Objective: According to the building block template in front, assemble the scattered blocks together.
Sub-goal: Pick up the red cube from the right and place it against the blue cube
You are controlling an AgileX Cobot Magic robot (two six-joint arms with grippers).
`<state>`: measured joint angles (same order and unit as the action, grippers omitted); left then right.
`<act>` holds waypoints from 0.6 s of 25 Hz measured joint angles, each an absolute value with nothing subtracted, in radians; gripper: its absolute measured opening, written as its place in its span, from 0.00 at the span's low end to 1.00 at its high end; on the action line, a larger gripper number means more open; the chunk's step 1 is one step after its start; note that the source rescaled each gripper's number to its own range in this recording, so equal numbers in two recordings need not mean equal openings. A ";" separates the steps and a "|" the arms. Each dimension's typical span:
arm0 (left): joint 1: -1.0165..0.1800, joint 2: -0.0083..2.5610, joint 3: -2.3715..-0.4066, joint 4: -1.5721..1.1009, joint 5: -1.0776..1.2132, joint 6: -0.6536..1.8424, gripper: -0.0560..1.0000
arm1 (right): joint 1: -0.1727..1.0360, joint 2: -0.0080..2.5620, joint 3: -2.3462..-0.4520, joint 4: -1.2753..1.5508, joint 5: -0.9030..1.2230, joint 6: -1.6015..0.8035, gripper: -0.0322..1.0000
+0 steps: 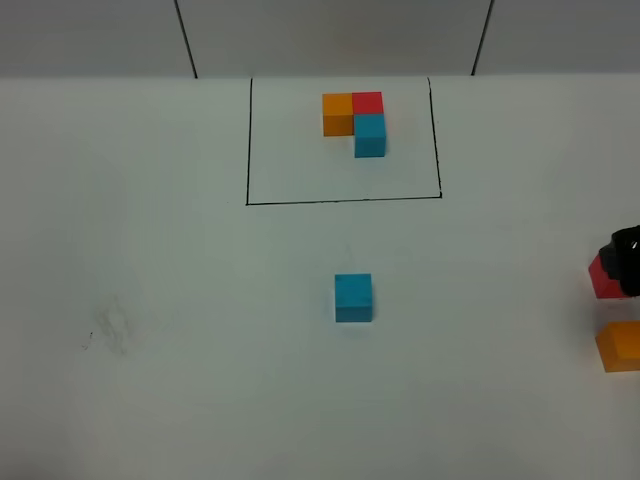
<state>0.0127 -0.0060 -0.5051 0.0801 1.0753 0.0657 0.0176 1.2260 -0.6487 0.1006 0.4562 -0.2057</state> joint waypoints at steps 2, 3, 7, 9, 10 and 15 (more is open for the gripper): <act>0.013 -0.006 -0.505 0.080 1.075 0.066 0.05 | 0.018 1.274 -0.652 0.102 0.413 -0.205 0.86; 0.013 -0.006 -0.505 0.080 1.075 0.066 0.05 | 0.018 1.299 -0.656 0.101 0.396 -0.205 0.86; 0.013 -0.006 -0.505 0.080 1.075 0.066 0.05 | 0.018 1.389 -0.664 0.099 0.347 -0.205 0.86; 0.013 -0.006 -0.505 0.080 1.075 0.066 0.05 | 0.018 1.426 -0.664 0.097 0.328 -0.205 0.86; 0.013 -0.006 -0.505 0.080 1.075 0.066 0.05 | 0.018 1.444 -0.664 0.096 0.312 -0.205 0.86; 0.013 -0.006 -0.505 0.080 1.075 0.066 0.05 | 0.018 1.513 -0.664 0.093 0.239 -0.204 0.86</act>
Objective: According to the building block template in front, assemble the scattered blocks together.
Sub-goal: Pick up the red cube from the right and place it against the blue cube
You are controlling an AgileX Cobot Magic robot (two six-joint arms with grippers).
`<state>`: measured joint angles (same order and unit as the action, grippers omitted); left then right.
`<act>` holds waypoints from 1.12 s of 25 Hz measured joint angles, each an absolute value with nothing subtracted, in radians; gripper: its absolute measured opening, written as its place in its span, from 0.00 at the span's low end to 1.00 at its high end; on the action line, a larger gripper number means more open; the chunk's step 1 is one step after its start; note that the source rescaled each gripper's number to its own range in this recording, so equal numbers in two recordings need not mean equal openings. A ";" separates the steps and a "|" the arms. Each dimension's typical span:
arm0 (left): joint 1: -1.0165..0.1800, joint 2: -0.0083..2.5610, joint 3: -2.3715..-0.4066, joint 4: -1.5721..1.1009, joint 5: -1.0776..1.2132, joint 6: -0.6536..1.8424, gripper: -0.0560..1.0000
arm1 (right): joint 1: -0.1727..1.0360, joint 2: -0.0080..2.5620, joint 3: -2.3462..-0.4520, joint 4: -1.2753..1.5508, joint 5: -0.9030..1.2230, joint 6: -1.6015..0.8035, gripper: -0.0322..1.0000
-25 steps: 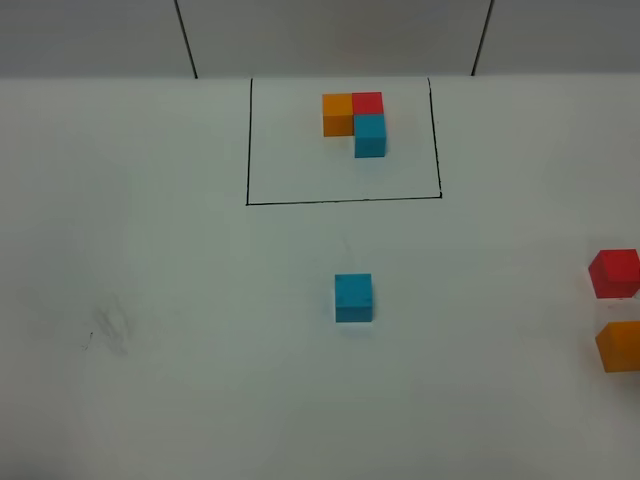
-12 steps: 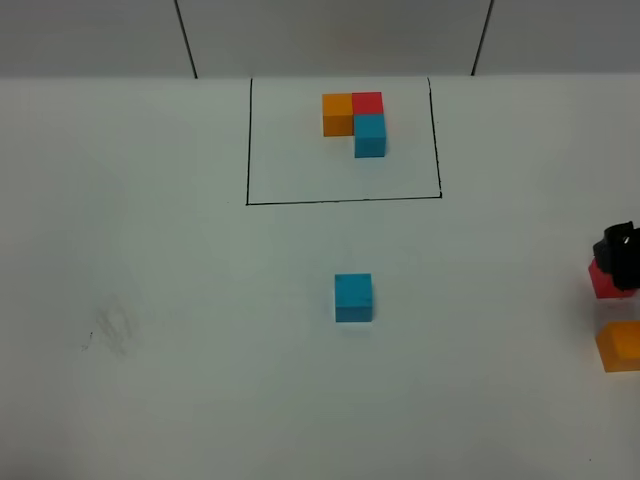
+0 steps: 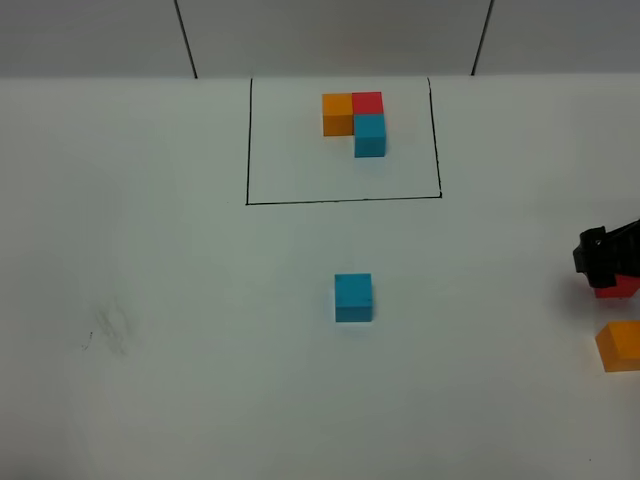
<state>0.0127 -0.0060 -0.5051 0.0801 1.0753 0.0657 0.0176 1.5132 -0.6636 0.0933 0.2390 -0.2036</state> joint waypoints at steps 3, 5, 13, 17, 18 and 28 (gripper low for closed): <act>0.013 -0.006 -0.505 0.080 1.075 0.066 0.05 | 0.018 1.554 -0.664 0.077 0.222 -0.204 0.86; 0.013 -0.006 -0.505 0.080 1.075 0.066 0.05 | 0.018 1.580 -0.664 0.075 0.216 -0.204 0.86; 0.013 -0.006 -0.505 0.080 1.075 0.066 0.05 | -0.020 1.673 -0.667 0.073 0.127 -0.164 0.86; 0.013 -0.006 -0.505 0.080 1.075 0.066 0.05 | -0.036 1.713 -0.667 0.062 0.112 -0.164 0.86; 0.013 -0.006 -0.505 0.080 1.075 0.066 0.05 | -0.036 1.721 -0.667 0.056 0.105 -0.164 0.86; 0.013 -0.006 -0.505 0.080 1.075 0.066 0.05 | -0.036 1.751 -0.668 0.047 0.042 -0.165 0.79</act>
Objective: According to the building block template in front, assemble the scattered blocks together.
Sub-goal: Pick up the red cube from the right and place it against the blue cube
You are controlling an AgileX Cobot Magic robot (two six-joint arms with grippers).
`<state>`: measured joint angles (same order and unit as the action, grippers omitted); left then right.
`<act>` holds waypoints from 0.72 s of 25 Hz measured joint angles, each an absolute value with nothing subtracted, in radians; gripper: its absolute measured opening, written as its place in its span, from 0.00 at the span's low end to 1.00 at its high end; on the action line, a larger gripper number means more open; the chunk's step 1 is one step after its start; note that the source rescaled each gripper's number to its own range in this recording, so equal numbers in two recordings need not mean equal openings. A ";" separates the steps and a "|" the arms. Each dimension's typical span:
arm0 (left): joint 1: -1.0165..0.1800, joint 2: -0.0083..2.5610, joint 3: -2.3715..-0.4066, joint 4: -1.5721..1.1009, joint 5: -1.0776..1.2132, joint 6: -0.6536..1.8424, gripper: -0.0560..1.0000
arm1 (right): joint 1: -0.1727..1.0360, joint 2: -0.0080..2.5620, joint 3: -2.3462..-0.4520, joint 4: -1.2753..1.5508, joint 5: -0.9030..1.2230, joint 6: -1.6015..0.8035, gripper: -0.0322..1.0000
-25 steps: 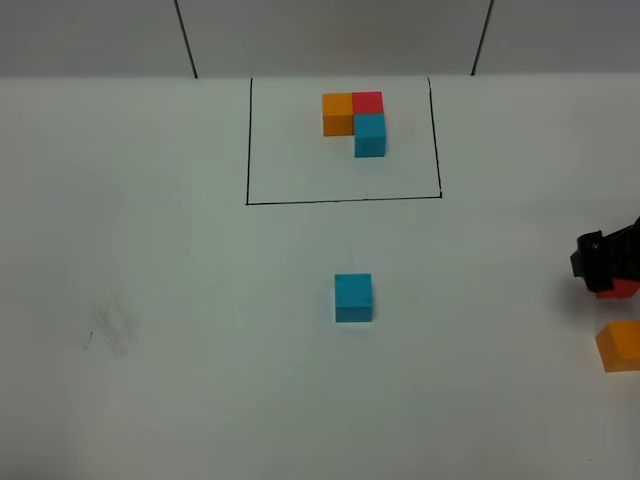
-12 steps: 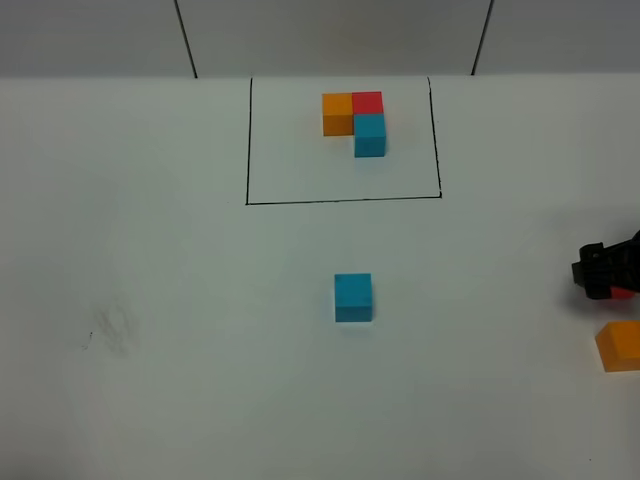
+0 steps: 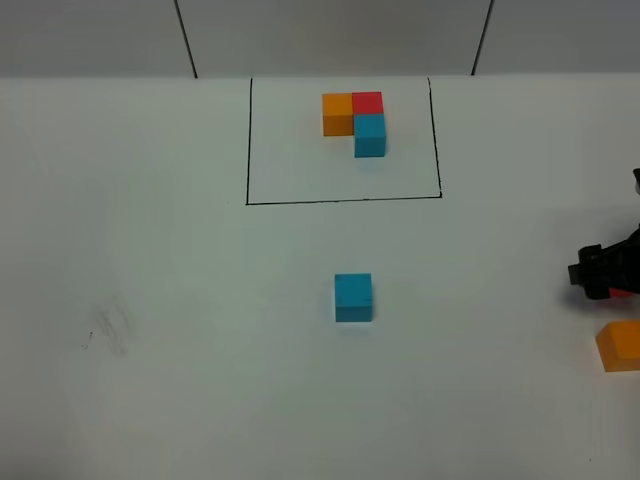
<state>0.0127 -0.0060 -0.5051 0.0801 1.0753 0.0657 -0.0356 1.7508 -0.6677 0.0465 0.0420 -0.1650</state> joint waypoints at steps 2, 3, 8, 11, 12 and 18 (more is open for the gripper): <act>0.013 -0.006 -0.505 0.080 1.075 0.066 0.05 | -0.036 1.751 -0.668 0.047 0.036 -0.166 0.74; 0.013 -0.006 -0.505 0.080 1.075 0.066 0.05 | -0.036 1.751 -0.668 0.047 0.033 -0.167 0.70; 0.013 -0.006 -0.505 0.080 1.075 0.066 0.05 | -0.036 1.752 -0.668 0.047 0.032 -0.177 0.50; 0.013 -0.006 -0.505 0.080 1.075 0.066 0.05 | -0.036 1.770 -0.672 0.047 0.016 -0.177 0.45; 0.013 -0.006 -0.505 0.080 1.075 0.066 0.05 | -0.036 1.781 -0.673 0.047 0.000 -0.177 0.45; 0.013 -0.006 -0.505 0.080 1.075 0.066 0.05 | -0.024 1.818 -0.680 0.047 -0.029 -0.178 0.45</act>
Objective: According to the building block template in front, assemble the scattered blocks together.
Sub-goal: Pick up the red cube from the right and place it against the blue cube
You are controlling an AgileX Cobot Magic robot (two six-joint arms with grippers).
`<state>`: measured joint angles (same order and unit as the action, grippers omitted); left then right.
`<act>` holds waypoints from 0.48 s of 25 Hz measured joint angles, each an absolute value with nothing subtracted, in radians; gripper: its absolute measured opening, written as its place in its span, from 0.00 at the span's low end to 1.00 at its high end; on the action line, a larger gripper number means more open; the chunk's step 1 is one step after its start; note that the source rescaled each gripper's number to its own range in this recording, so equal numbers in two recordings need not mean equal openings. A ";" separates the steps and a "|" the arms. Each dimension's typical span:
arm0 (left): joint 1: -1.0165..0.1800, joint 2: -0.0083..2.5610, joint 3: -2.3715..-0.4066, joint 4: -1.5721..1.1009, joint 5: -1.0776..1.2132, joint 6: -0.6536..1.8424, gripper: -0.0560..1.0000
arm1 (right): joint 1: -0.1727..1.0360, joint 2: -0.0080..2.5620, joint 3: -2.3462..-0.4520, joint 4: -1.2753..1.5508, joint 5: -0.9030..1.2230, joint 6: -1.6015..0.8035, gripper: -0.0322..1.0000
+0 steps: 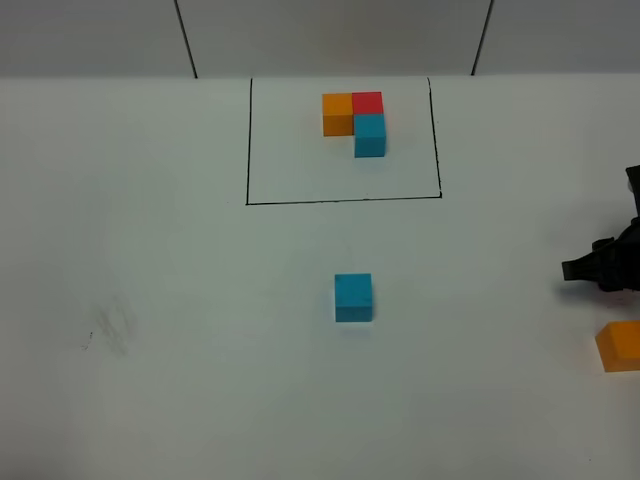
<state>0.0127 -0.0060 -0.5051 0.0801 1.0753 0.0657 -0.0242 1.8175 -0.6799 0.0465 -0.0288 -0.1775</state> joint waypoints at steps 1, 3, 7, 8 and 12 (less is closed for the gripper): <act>0.013 -0.006 -0.505 0.080 1.075 0.066 0.05 | -0.020 1.819 -0.685 0.047 -0.024 -0.178 0.45; 0.013 -0.006 -0.505 0.080 1.075 0.066 0.05 | -0.001 1.817 -0.699 0.049 0.000 -0.178 0.45; 0.013 -0.006 -0.505 0.080 1.075 0.072 0.05 | 0.052 1.781 -0.742 0.049 0.113 -0.183 0.45; 0.013 -0.006 -0.505 0.080 1.075 0.072 0.05 | 0.063 1.760 -0.758 0.049 0.134 -0.186 0.45; 0.013 -0.006 -0.505 0.080 1.075 0.072 0.05 | 0.105 1.662 -0.821 0.049 0.213 -0.185 0.45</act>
<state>0.0127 -0.0060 -0.5051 0.0801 1.0753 0.0720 0.1050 1.6618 -0.8209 0.0488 0.2129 -0.1849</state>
